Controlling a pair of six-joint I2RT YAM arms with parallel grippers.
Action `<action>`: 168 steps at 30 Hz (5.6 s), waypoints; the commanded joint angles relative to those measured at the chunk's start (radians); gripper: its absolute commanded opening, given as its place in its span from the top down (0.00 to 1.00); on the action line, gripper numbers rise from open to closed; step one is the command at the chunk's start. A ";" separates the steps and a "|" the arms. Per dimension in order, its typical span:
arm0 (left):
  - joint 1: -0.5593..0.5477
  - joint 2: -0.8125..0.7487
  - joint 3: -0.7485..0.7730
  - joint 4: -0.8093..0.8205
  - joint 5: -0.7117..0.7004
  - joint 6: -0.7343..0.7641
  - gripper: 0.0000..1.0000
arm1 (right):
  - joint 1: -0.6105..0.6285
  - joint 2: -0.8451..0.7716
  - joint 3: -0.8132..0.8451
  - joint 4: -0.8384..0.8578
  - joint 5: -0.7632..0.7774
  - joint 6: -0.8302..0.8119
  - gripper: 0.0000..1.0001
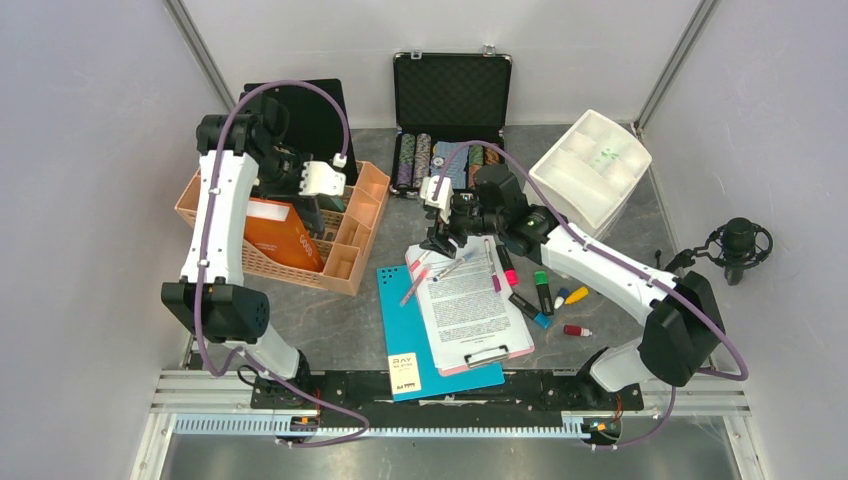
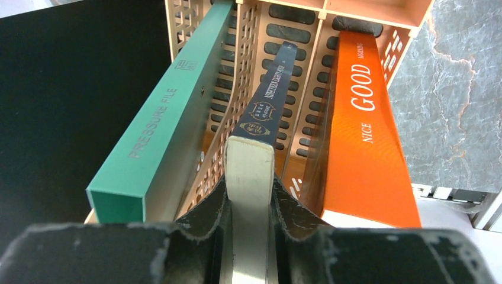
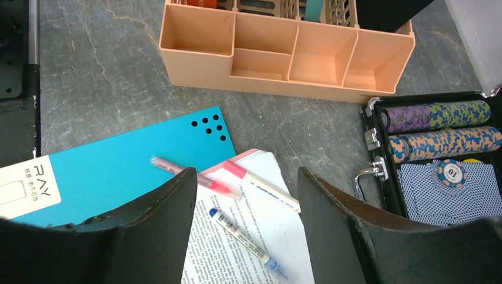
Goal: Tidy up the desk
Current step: Place the book in the storage box, then move the storage box to the center of the board.
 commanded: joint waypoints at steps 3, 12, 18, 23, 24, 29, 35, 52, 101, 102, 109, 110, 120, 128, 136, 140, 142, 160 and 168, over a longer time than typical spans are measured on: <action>0.047 0.011 -0.056 0.073 -0.018 0.100 0.98 | -0.014 -0.015 -0.024 0.051 -0.023 -0.003 0.32; 0.153 0.056 -0.092 0.098 0.047 0.145 0.98 | -0.032 0.000 -0.043 0.061 -0.030 -0.004 0.32; 0.190 0.071 -0.120 0.116 0.088 0.181 0.98 | -0.034 0.019 -0.037 0.062 -0.037 0.004 0.32; 0.215 0.088 -0.130 0.141 0.122 0.189 0.98 | -0.036 0.025 -0.038 0.061 -0.038 0.005 0.32; 0.218 0.091 -0.133 0.146 0.125 0.190 0.97 | -0.037 0.026 -0.038 0.062 -0.038 0.004 0.32; 0.225 0.106 -0.147 0.163 0.114 0.186 0.89 | -0.041 0.028 -0.042 0.060 -0.036 0.004 0.32; 0.227 0.113 -0.160 0.181 0.092 0.177 0.78 | -0.044 0.031 -0.052 0.058 -0.034 0.007 0.32; 0.227 0.094 -0.135 0.198 0.066 0.153 0.49 | -0.047 0.030 -0.061 0.060 -0.035 0.008 0.32; -0.320 -0.571 -0.652 0.626 0.162 -1.155 0.00 | -0.082 -0.302 -0.369 -0.171 0.299 -0.214 0.00; -0.350 -0.565 -0.659 0.641 0.150 -1.159 0.00 | -0.091 -0.311 -0.379 -0.177 0.308 -0.215 0.01; -0.446 -0.537 -0.731 0.791 0.165 -1.210 0.00 | -0.179 -0.460 -0.390 -0.210 0.360 -0.203 0.01; -0.455 -0.530 -0.741 0.818 0.169 -1.220 0.00 | -0.190 -0.480 -0.385 -0.228 0.362 -0.210 0.01; -0.522 -0.455 -0.797 0.948 0.158 -1.231 0.00 | -0.372 -0.600 -0.409 -0.497 0.421 -0.340 0.05; -0.550 -0.412 -0.819 1.026 0.102 -1.246 0.00 | -0.609 -0.604 -0.400 -0.594 0.381 -0.465 0.06; -0.553 -0.347 -0.847 1.034 0.018 -1.232 0.00 | -0.765 -0.540 -0.378 -0.622 0.242 -0.524 0.07; -0.553 -0.341 -0.871 1.056 0.000 -1.217 0.00 | -0.765 -0.549 -0.343 -0.716 0.159 -0.541 0.08; -0.554 -0.329 -0.876 1.059 -0.012 -1.212 0.00 | -0.765 -0.568 -0.343 -0.732 0.176 -0.539 0.08; -0.542 -0.113 -0.983 0.979 -0.405 -1.014 0.00 | -0.937 -0.572 -0.327 -0.739 0.342 -0.599 0.10; -0.449 -0.149 -1.054 0.949 -0.455 -0.910 0.00 | -1.002 -0.520 -0.304 -0.713 0.351 -0.630 0.10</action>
